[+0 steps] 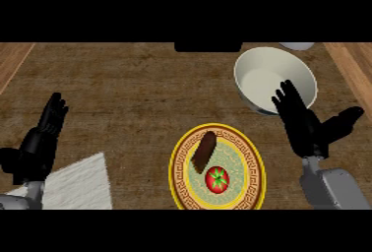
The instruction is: Pick the tomato from the plate and place it in the bowl
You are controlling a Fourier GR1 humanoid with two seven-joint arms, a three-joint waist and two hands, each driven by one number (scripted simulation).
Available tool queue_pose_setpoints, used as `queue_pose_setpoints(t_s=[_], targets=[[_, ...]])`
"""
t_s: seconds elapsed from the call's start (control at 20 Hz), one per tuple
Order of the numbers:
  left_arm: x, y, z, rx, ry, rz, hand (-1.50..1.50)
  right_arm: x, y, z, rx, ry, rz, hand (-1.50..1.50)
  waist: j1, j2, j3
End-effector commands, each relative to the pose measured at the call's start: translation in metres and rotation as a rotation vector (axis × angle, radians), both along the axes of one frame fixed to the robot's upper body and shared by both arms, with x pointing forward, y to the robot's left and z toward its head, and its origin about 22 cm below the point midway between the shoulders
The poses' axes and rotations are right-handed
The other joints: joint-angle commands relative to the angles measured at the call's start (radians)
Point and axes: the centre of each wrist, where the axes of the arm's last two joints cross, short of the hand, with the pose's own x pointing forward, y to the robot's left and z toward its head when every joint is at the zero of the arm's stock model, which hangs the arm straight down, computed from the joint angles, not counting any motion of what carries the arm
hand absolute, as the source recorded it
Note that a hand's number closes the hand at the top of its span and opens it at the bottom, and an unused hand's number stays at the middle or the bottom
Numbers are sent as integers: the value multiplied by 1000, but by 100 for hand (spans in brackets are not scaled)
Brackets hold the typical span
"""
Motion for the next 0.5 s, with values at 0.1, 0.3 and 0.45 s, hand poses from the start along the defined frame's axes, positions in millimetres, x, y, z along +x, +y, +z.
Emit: queue_pose_setpoints(t_s=[0.1,0.3,0.45], targets=[[20,-12,24,41,-99,-54,0,13,65,27,134,-163,573,150,73,45,37],[24,-17,28,74,-90,-73,0,32,57,86,-290,-473,757,150,82,33,32],[32,-35,41,84,-101,-109,0,42,53,19,125,-377,895,-150,93,72,40]])
